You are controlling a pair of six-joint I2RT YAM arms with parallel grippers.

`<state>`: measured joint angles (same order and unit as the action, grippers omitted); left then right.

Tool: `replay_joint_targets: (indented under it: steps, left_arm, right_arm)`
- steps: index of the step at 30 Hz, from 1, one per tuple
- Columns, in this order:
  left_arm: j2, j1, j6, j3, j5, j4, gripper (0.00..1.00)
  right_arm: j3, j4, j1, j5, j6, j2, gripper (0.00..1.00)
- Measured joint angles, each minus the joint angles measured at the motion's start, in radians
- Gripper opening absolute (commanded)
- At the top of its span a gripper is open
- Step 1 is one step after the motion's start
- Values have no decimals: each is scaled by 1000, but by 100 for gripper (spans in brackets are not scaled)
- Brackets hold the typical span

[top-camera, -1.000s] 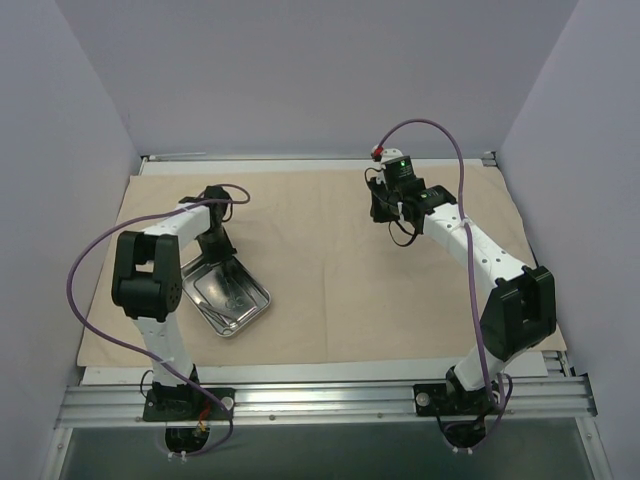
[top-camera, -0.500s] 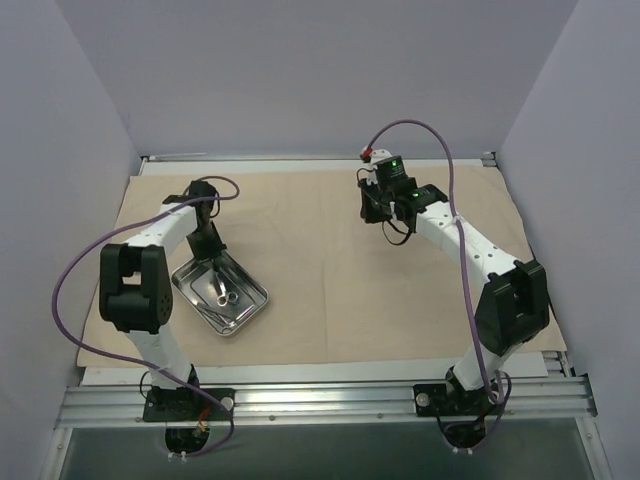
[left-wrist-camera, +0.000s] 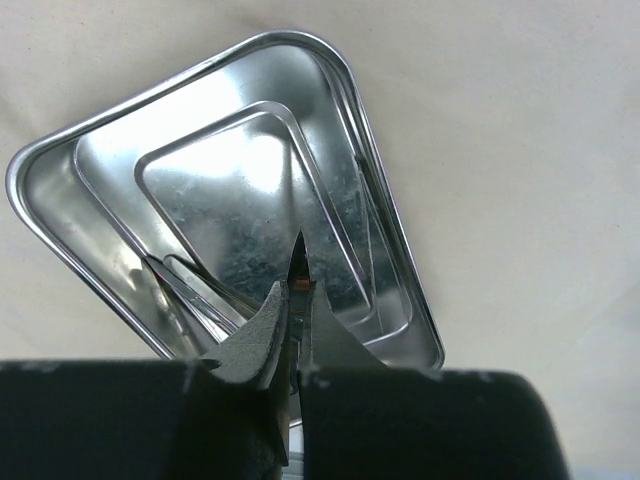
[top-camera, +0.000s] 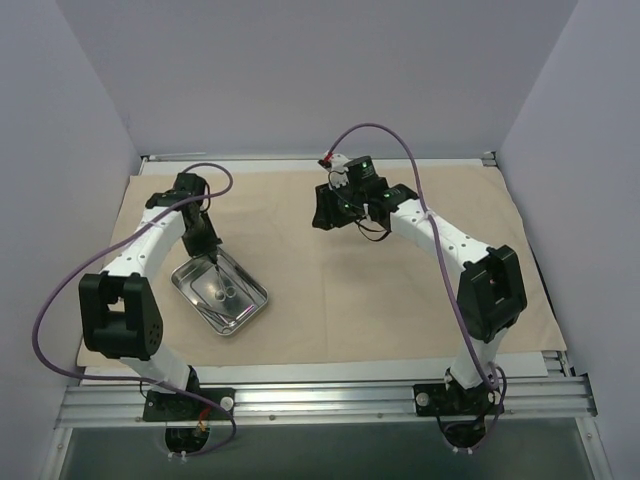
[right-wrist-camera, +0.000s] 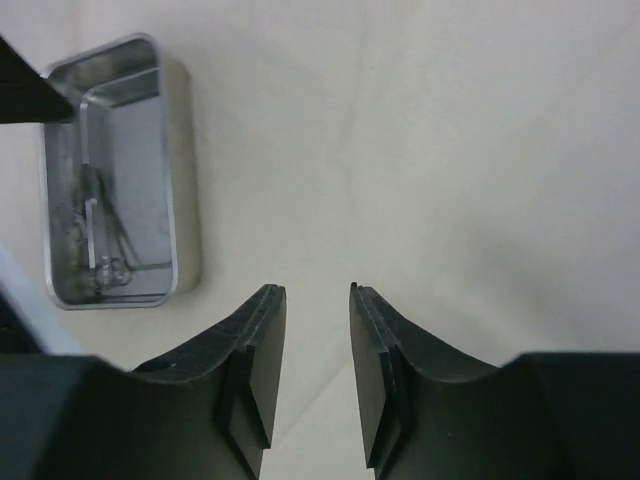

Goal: Open and lay out the surgical kit
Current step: Pick up the medical item from the container, then place the medical item in the surgical kit.

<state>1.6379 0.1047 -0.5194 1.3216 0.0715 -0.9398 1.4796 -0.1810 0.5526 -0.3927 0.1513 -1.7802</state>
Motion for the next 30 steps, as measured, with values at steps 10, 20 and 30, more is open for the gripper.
replay_joint_targets:
  steps: [10,20,30]
  left_arm:
    - [-116,0,6,0,-76,-64,2]
    - [-188,0,-2,0,-153,-101,2]
    - [-191,1,-3,0,-185,-106,2]
  right_arm:
    - [-11,341,142,-269,127,-45,47]
    - [12,497,292,-330,287,-272,46]
    - [34,561,320,-347,348,-279,43]
